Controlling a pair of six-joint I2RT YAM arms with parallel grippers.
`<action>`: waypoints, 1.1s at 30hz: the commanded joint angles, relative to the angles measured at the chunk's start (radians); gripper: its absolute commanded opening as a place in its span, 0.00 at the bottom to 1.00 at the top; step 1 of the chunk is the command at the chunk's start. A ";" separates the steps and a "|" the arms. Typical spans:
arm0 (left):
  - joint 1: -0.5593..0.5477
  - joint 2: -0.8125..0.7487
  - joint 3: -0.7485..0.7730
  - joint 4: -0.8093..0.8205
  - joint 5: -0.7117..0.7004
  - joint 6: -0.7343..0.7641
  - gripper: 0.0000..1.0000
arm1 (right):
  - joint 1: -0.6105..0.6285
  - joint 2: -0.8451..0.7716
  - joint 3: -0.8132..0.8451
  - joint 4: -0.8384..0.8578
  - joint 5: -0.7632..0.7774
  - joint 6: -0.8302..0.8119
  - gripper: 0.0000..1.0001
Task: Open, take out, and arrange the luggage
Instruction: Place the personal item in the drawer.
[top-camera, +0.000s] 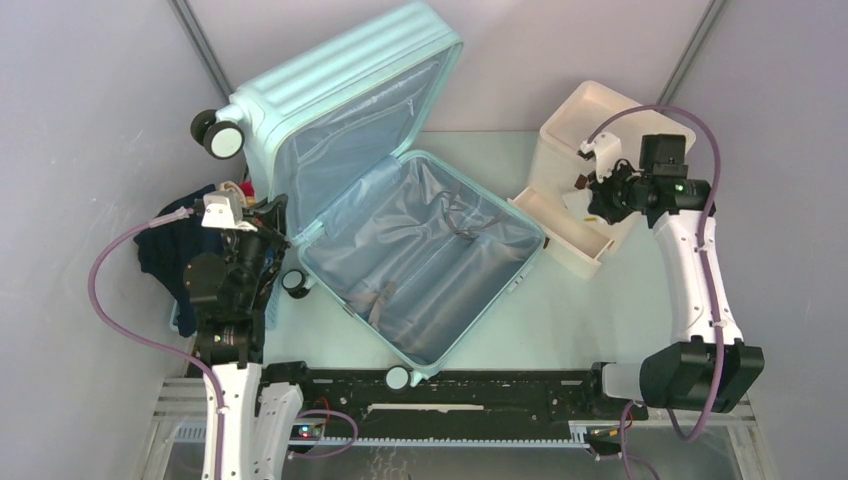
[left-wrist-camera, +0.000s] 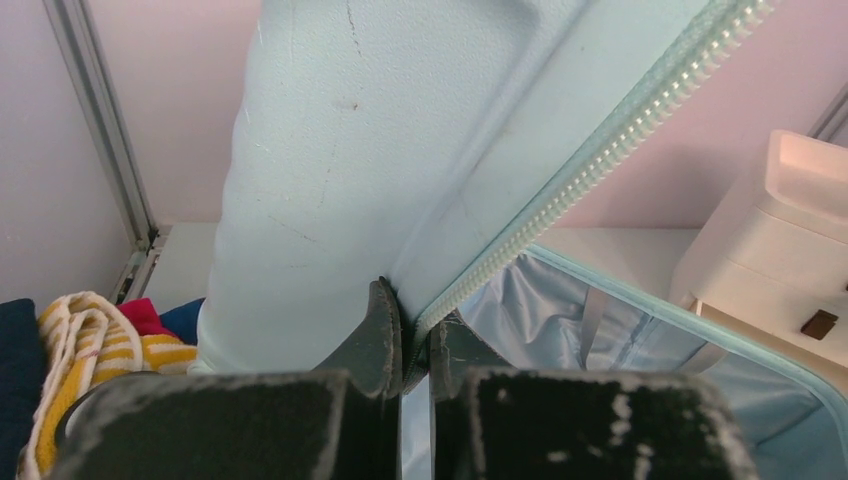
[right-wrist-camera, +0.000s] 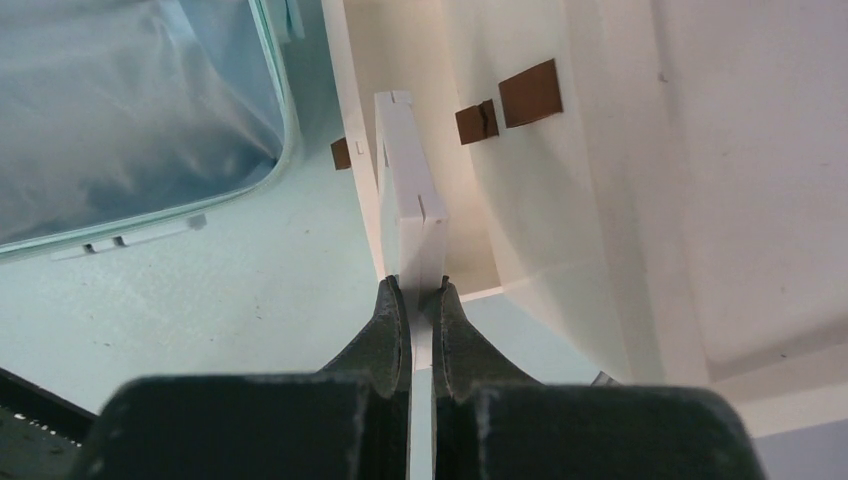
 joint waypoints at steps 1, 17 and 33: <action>-0.044 -0.001 -0.035 0.009 0.320 -0.199 0.00 | 0.035 -0.059 -0.056 0.148 0.086 -0.005 0.00; -0.044 -0.020 -0.048 -0.049 0.394 -0.158 0.00 | 0.157 -0.050 -0.141 0.269 0.228 -0.003 0.00; -0.043 -0.003 -0.066 -0.084 0.350 -0.125 0.00 | 0.303 0.160 -0.207 0.389 0.572 -0.035 0.00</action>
